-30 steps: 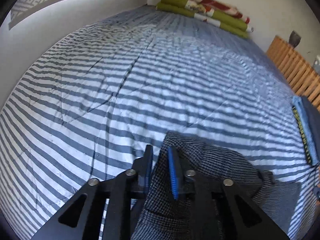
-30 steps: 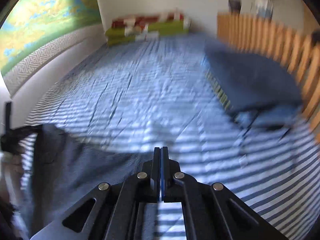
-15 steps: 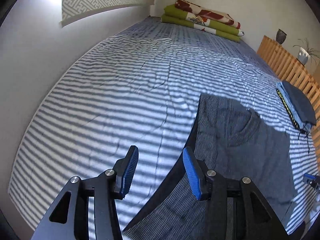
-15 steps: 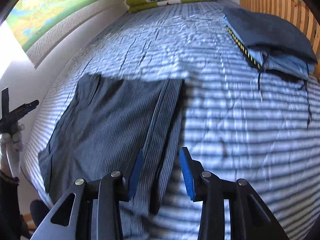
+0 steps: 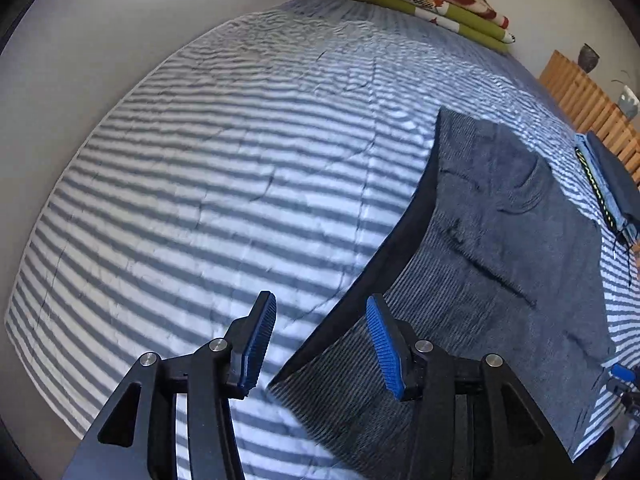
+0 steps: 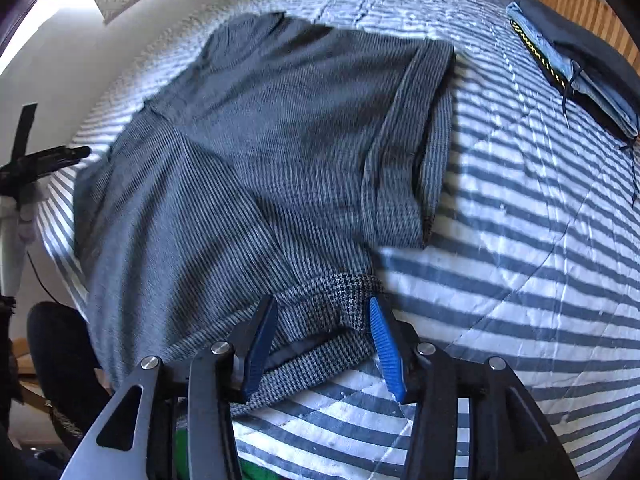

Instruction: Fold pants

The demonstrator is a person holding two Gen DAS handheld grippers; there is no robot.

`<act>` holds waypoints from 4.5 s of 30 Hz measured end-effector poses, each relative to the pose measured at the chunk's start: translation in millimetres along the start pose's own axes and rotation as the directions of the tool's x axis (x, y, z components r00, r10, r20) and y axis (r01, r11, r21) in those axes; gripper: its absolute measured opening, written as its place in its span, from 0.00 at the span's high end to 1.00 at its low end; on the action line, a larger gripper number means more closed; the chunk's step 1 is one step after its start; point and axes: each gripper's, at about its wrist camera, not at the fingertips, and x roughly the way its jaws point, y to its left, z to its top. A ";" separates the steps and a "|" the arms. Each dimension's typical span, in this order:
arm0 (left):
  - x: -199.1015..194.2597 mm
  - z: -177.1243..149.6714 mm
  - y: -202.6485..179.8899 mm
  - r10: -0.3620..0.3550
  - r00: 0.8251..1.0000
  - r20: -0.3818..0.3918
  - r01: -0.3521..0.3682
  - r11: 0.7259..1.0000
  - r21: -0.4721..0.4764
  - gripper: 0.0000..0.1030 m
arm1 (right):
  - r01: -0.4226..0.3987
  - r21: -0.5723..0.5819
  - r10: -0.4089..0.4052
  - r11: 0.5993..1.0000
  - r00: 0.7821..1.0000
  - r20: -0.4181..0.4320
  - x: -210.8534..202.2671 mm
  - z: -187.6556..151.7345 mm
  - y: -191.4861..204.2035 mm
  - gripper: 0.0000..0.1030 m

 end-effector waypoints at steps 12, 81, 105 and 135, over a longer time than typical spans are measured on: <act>80.9 152.5 -110.3 -0.170 0.985 0.002 0.170 0.985 -0.011 0.29 | -0.038 0.343 -0.018 0.939 0.987 0.159 41.5 151.9 -123.6 0.42; -40.6 -71.2 100.4 -0.146 0.986 0.084 0.164 0.944 -0.285 0.81 | -0.283 -0.376 0.253 0.882 0.959 -0.128 -28.9 -103.9 153.9 0.79; 26.5 -52.7 -77.3 -0.170 0.985 -0.032 0.172 0.981 0.085 0.82 | 0.016 -0.067 -0.016 0.998 1.000 0.002 38.4 4.5 20.9 0.79; -60.7 -198.3 -51.2 -0.243 0.966 0.089 0.257 0.943 -0.213 0.77 | -0.119 -0.377 0.087 0.919 0.991 -0.102 83.8 79.4 131.6 0.76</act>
